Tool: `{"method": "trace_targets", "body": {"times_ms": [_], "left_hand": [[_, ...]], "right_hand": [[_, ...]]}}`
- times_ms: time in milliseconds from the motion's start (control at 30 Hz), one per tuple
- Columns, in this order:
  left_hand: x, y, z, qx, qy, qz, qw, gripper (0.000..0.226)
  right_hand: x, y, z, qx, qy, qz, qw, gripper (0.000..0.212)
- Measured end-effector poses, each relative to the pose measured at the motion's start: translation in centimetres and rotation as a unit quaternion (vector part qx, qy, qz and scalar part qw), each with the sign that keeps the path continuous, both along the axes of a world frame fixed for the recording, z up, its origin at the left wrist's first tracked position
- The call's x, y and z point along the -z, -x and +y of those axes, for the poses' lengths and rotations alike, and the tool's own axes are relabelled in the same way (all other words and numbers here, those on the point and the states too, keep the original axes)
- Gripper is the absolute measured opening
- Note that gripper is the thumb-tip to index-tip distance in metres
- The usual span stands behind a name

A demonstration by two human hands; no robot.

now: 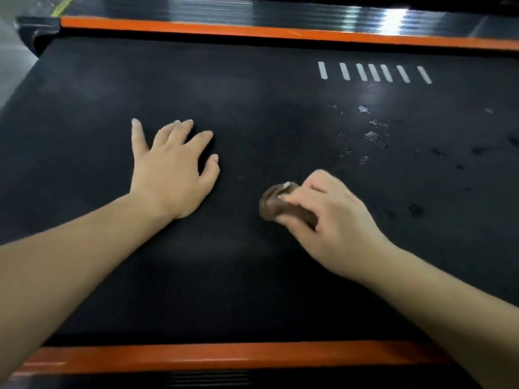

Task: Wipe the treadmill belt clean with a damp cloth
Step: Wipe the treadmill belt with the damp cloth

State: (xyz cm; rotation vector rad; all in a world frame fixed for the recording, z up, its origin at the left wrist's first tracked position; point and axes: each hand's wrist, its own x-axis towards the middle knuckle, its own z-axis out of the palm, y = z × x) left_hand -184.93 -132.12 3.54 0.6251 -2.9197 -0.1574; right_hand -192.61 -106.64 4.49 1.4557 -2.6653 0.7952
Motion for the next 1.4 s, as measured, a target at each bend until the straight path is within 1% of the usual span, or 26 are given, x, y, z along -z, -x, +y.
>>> {"method": "trace_targets", "body": {"times_ms": [67,100,200,233,267,300,400,467,500,533,600,667,700,733,833,900,933,967,1033,1100,1133,1200,1267,1333,1367,1400], "left_hand": [[-0.6,0.0,1.3,0.024,0.006,0.020,0.999,0.044],[-1.0,-0.1,2.3,0.038,-0.009,0.018,0.999,0.045],[-0.6,-0.3,5.3,0.036,-0.090,-0.021,0.995,0.049],[-0.1,-0.4,5.8,0.025,-0.098,-0.033,0.994,0.051],[0.2,-0.4,6.1,0.017,-0.095,-0.039,0.995,0.053],[0.5,-0.5,6.2,0.012,-0.085,-0.040,0.995,0.055],[0.6,-0.3,6.2,0.016,-0.050,-0.046,0.998,0.062],[0.5,-0.2,6.3,0.026,-0.037,-0.061,0.997,0.065],[0.4,-0.3,6.3,0.030,-0.035,-0.068,0.997,0.065],[0.5,-0.3,6.2,0.032,-0.034,-0.070,0.996,0.066],[0.6,-0.3,6.0,0.032,-0.028,-0.073,0.996,0.066],[0.7,-0.2,6.0,0.041,-0.021,-0.081,0.996,0.066],[0.8,-0.2,6.0,0.041,-0.017,-0.083,0.996,0.066],[0.7,-0.2,6.0,0.040,-0.013,-0.083,0.996,0.066],[0.7,0.0,6.0,0.049,-0.015,-0.077,0.996,0.067],[0.8,-0.2,6.0,0.052,-0.022,-0.066,0.996,0.066],[0.7,-0.2,5.9,0.056,-0.030,-0.066,0.996,0.066],[0.5,-0.3,5.7,0.059,-0.039,-0.071,0.995,0.067],[0.0,-0.5,5.4,0.067,-0.059,-0.087,0.992,0.067],[-0.4,-0.4,5.3,0.070,-0.072,-0.093,0.991,0.067],[-0.5,-0.1,5.5,0.070,-0.078,-0.091,0.990,0.067],[-0.6,1.0,5.9,0.074,-0.087,-0.082,0.990,0.063],[-0.6,2.8,6.3,0.080,-0.094,-0.068,0.990,0.057],[-0.4,5.1,6.5,0.068,-0.110,-0.059,0.990,0.052],[-0.4,6.2,6.7,0.056,-0.116,-0.059,0.990,0.051],[-0.5,7.1,6.9,0.044,-0.119,-0.060,0.990,0.051]], "right_hand": [[-0.2,0.8,0.8,-0.040,-0.024,0.024,0.999,0.031],[0.0,2.4,0.9,-0.022,-0.028,0.049,0.998,0.034],[0.0,7.5,1.5,0.143,-0.022,0.051,0.988,0.030],[0.2,7.7,1.6,0.171,-0.020,0.040,0.984,0.027],[0.3,7.0,1.7,0.169,-0.019,0.040,0.985,0.025],[0.5,5.6,2.0,0.140,-0.017,0.045,0.989,0.024],[0.4,0.9,3.6,0.009,-0.001,0.005,1.000,0.030],[0.1,1.7,3.9,-0.031,-0.023,0.016,0.999,0.038],[0.2,3.1,3.7,-0.020,-0.029,0.039,0.999,0.040],[0.2,4.7,3.4,0.018,-0.026,0.055,0.998,0.039],[0.2,8.1,2.6,0.136,-0.019,0.077,0.987,0.033],[0.4,9.0,1.8,0.226,-0.026,0.064,0.972,0.029],[0.5,8.2,1.4,0.224,-0.029,0.054,0.973,0.028],[0.6,6.8,1.2,0.192,-0.027,0.052,0.980,0.028],[0.3,1.7,2.1,0.069,-0.005,0.028,0.997,0.026],[-0.4,1.1,2.7,0.012,-0.024,0.014,1.000,0.029],[-0.7,2.1,2.6,0.004,-0.039,0.018,0.999,0.030],[-0.9,3.4,2.3,0.020,-0.047,0.029,0.998,0.030],[-1.1,6.6,1.4,0.118,-0.035,0.045,0.991,0.027],[-0.8,8.2,0.7,0.231,-0.010,0.026,0.973,0.023],[-0.6,8.1,0.6,0.248,-0.012,0.017,0.968,0.022],[-0.3,6.5,0.9,0.208,-0.031,0.007,0.978,0.023],[-0.5,5.2,1.6,0.110,-0.034,-0.008,0.993,0.025],[-0.9,6.6,1.9,0.031,-0.057,-0.003,0.998,0.026],[-1.0,8.5,1.6,0.017,-0.066,0.017,0.998,0.027],[-1.1,10.9,1.1,0.032,-0.058,0.041,0.997,0.028]]}}
